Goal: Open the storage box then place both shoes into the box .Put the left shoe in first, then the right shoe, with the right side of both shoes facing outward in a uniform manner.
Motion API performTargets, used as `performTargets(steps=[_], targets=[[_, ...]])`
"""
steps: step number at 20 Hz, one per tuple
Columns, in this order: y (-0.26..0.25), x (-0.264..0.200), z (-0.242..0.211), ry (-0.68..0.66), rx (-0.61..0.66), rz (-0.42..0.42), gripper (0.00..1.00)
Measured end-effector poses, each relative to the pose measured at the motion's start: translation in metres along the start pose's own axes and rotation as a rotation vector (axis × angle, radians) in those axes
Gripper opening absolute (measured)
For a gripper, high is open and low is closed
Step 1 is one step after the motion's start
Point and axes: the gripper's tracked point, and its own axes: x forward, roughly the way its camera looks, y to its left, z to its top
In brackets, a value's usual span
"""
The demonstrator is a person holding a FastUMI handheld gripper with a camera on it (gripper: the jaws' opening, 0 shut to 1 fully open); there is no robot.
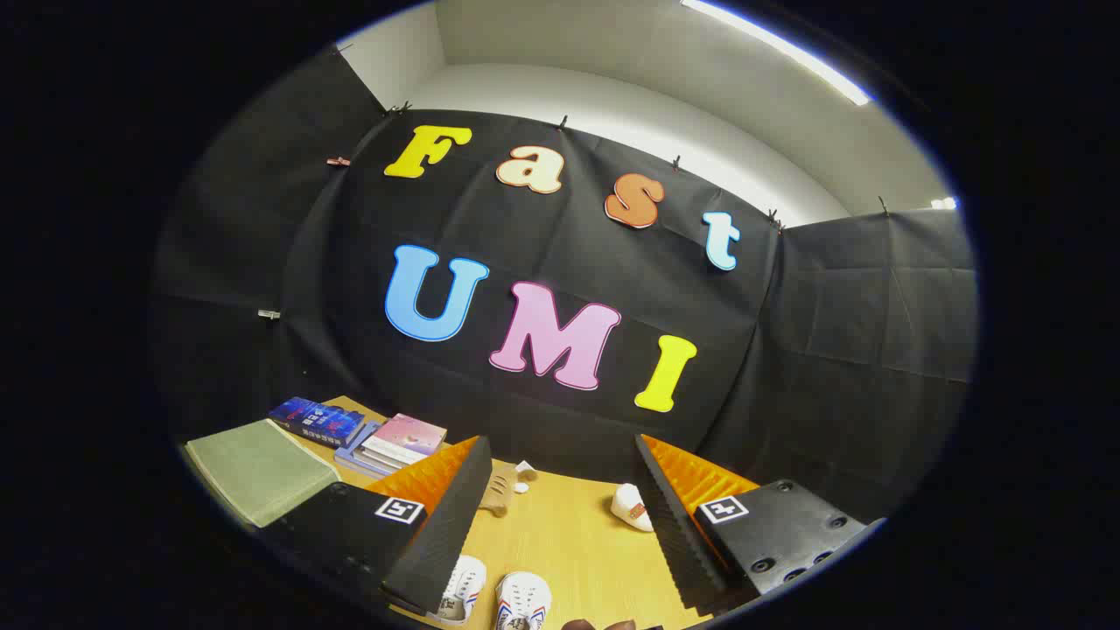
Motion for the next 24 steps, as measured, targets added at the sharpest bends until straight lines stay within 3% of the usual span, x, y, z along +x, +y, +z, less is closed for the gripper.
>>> performTargets(steps=[24], targets=[[0.047,-0.002,0.001,0.011,0.007,0.116,0.98]])
